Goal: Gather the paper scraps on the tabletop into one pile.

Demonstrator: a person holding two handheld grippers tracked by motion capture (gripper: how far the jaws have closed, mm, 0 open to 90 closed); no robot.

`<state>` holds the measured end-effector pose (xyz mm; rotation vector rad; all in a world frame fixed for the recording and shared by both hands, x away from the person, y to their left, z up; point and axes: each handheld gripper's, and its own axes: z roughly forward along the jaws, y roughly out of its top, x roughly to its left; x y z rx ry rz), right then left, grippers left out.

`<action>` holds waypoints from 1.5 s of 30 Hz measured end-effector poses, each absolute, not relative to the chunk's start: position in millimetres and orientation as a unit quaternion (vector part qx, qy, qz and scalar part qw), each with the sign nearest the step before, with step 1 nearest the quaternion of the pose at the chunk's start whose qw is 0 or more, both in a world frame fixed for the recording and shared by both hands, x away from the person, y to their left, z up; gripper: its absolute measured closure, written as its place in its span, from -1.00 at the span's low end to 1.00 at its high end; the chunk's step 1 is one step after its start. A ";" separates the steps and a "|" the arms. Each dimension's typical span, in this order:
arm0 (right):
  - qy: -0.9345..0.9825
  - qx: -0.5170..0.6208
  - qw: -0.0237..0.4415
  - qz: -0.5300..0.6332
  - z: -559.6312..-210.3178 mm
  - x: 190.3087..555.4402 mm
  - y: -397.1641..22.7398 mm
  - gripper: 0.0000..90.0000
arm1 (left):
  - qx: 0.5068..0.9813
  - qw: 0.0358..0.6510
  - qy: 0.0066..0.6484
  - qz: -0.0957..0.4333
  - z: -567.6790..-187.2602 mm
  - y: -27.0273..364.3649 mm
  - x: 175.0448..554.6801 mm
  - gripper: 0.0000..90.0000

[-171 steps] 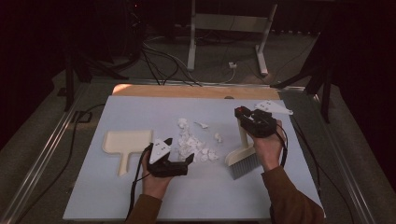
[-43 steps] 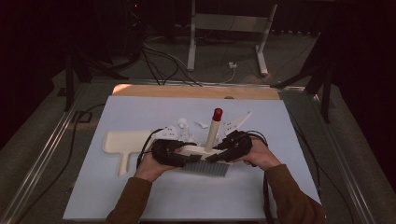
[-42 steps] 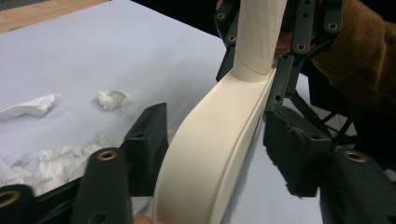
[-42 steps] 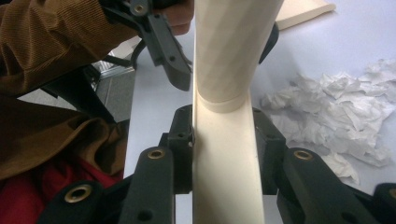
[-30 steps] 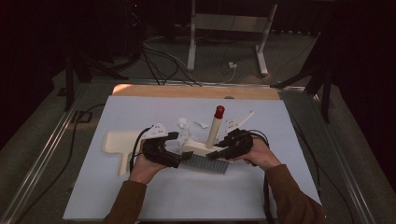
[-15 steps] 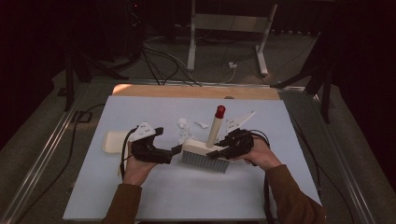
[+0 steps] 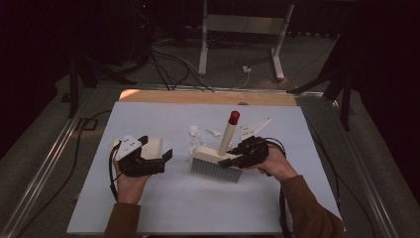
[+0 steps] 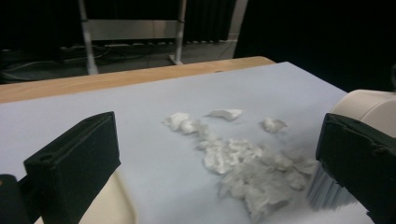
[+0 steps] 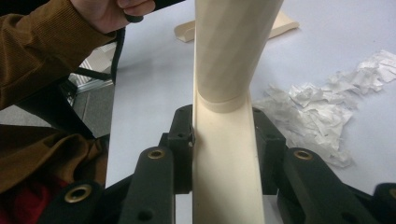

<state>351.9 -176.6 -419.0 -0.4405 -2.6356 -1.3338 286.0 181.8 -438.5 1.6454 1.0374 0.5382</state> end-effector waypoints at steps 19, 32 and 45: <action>-0.857 -0.193 0.020 -0.478 -409.1 359.1 -183.7 0.50 | 0.677 0.482 0.480 0.281 -462.7 222.8 255.8 -0.99; -0.826 -0.271 -0.065 -0.490 -397.0 384.3 -195.2 0.50 | 0.662 0.476 0.504 0.284 -475.5 244.9 242.6 -0.99; -0.819 -0.323 -0.126 -0.456 -404.1 423.9 -196.0 0.50 | 0.657 0.475 0.513 0.280 -481.2 246.5 242.1 -0.99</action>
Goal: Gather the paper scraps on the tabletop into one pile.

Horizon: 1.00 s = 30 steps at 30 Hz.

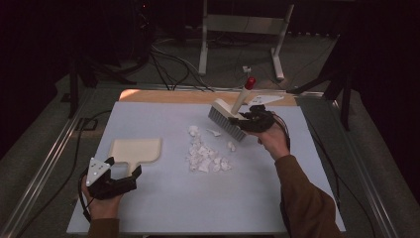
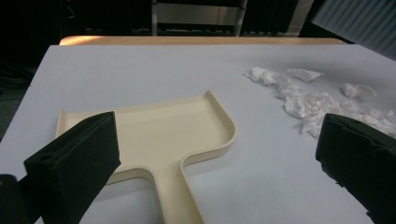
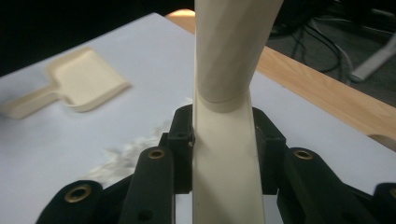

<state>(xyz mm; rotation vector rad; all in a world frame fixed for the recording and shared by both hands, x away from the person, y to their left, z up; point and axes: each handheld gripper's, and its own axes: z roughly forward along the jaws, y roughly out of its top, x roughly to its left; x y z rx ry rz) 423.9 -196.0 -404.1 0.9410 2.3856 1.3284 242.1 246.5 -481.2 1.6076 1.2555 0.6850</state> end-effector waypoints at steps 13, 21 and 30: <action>0.824 0.362 0.200 0.387 -431.6 448.0 -185.1 0.50 | 0.655 0.476 0.516 0.280 -484.2 248.0 243.3 -0.99; 0.837 0.362 0.212 0.351 -455.1 448.8 -176.9 0.50 | 0.656 0.473 0.517 0.279 -484.9 247.8 243.4 -0.99; 0.849 0.342 0.190 0.355 -463.0 439.0 -165.8 0.50 | 0.656 0.472 0.519 0.278 -485.3 247.6 243.3 -0.99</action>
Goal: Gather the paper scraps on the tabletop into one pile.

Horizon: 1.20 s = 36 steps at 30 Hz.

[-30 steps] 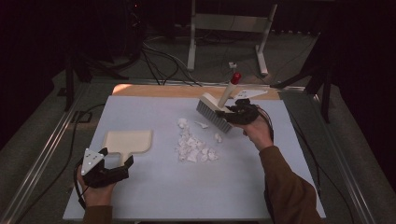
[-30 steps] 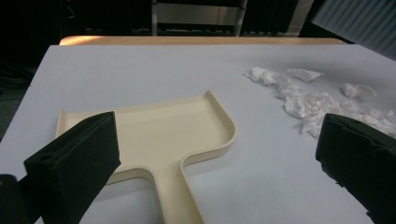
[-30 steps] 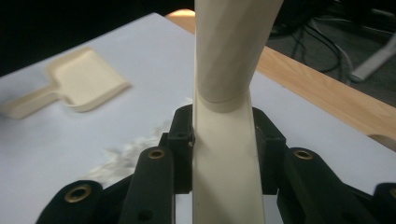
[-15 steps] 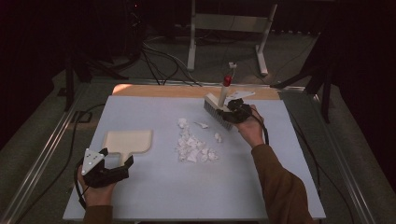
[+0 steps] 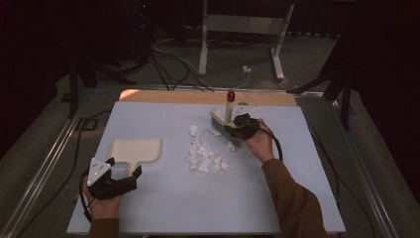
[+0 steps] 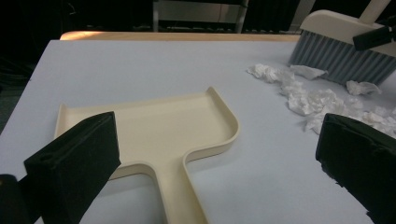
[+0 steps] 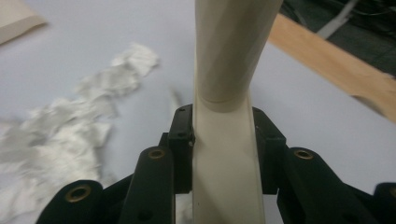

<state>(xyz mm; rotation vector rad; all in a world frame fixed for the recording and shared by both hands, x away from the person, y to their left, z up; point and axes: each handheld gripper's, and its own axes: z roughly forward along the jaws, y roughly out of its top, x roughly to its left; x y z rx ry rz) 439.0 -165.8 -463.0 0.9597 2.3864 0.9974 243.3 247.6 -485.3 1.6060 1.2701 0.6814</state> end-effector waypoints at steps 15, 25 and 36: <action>0.852 0.290 0.129 0.416 -439.3 412.1 -161.0 0.50 | 0.653 0.473 0.522 0.278 -485.7 248.5 243.2 -0.99; 0.845 0.310 0.186 0.395 -433.2 436.1 -156.4 0.50 | 0.657 0.473 0.519 0.276 -486.0 246.4 243.6 -0.99; 0.849 0.304 0.198 0.383 -444.3 459.2 -123.3 0.50 | 0.650 0.480 0.522 0.273 -485.3 251.1 242.2 -0.99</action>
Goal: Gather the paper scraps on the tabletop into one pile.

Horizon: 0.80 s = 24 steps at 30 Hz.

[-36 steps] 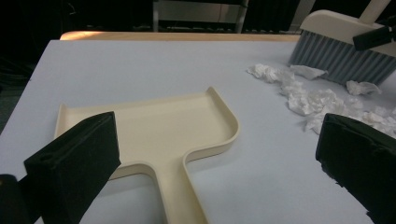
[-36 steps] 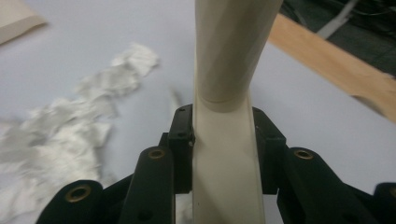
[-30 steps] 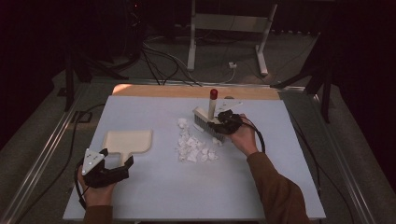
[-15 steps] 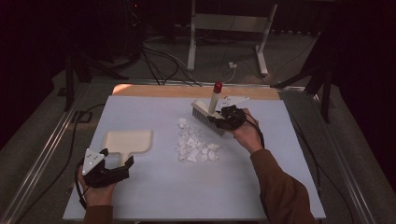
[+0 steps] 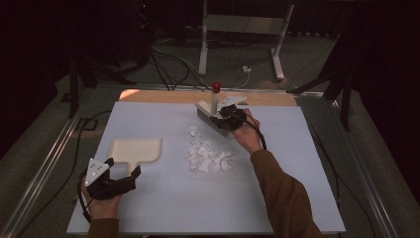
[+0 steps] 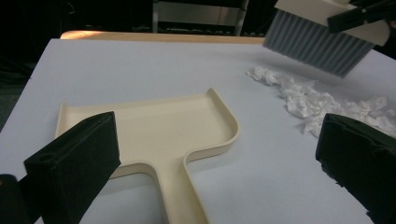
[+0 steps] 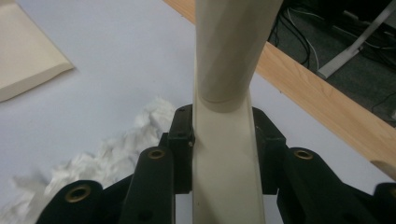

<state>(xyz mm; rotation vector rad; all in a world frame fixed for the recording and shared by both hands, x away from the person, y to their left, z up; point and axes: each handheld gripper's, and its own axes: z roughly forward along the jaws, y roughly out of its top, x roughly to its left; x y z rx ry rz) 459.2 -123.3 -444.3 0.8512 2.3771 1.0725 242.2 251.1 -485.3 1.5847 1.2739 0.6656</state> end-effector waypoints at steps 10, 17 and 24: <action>0.862 0.269 0.212 0.373 -463.5 466.7 -102.7 0.50 | 0.648 0.483 0.523 0.271 -485.0 252.0 241.5 -0.99; 0.893 0.180 0.204 0.359 -466.3 459.6 -93.2 0.50 | 0.648 0.482 0.523 0.271 -485.4 252.1 241.4 -0.99; 0.920 0.103 0.194 0.324 -462.5 442.8 -96.5 0.50 | 0.651 0.478 0.523 0.271 -485.9 250.8 241.6 -0.99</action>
